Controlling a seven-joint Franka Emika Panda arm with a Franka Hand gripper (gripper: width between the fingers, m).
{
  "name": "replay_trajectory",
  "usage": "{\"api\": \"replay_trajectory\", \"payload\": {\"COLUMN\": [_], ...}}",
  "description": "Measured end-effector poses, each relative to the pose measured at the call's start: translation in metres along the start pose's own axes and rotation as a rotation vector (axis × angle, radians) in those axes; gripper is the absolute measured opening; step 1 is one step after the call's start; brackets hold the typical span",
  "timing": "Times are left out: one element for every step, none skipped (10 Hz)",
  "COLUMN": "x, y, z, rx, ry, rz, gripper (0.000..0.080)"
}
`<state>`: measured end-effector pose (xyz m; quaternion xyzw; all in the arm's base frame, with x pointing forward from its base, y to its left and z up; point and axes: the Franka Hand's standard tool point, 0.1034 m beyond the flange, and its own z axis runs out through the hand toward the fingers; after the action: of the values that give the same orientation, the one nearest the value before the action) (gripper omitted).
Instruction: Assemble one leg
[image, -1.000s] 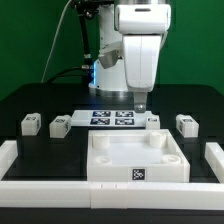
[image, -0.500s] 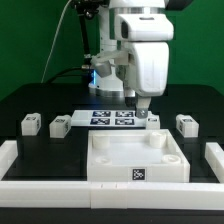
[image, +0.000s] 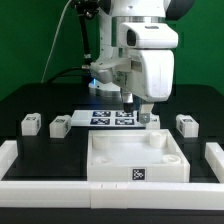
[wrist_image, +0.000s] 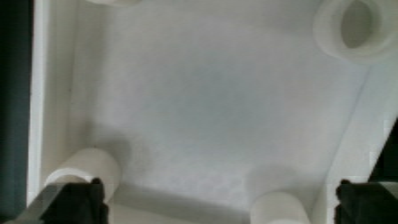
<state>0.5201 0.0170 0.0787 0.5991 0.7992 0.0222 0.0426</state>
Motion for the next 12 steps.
{"api": "replay_trajectory", "payload": {"x": [0.003, 0.012, 0.023, 0.029, 0.032, 0.032, 0.031, 0.027, 0.025, 0.025, 0.027, 0.026], "y": [-0.004, -0.024, -0.046, -0.058, -0.063, -0.069, -0.076, -0.077, -0.077, -0.075, -0.071, -0.072], "z": [0.003, 0.014, 0.024, 0.031, 0.038, 0.048, 0.058, 0.063, 0.065, 0.063, 0.061, 0.062], "rx": [-0.011, -0.020, -0.006, 0.015, 0.029, 0.033, 0.048, 0.055, 0.057, 0.053, 0.047, 0.050], "ry": [0.002, 0.012, 0.024, 0.031, 0.037, 0.044, 0.050, 0.053, 0.054, 0.052, 0.050, 0.050], "rz": [0.029, 0.033, 0.062, 0.082, 0.092, 0.099, 0.108, 0.118, 0.126, 0.139, 0.176, 0.178], "gripper": [0.0650, 0.0650, 0.0650, 0.0650, 0.0650, 0.0650, 0.0650, 0.0650, 0.0650, 0.0650, 0.0640, 0.0640]}}
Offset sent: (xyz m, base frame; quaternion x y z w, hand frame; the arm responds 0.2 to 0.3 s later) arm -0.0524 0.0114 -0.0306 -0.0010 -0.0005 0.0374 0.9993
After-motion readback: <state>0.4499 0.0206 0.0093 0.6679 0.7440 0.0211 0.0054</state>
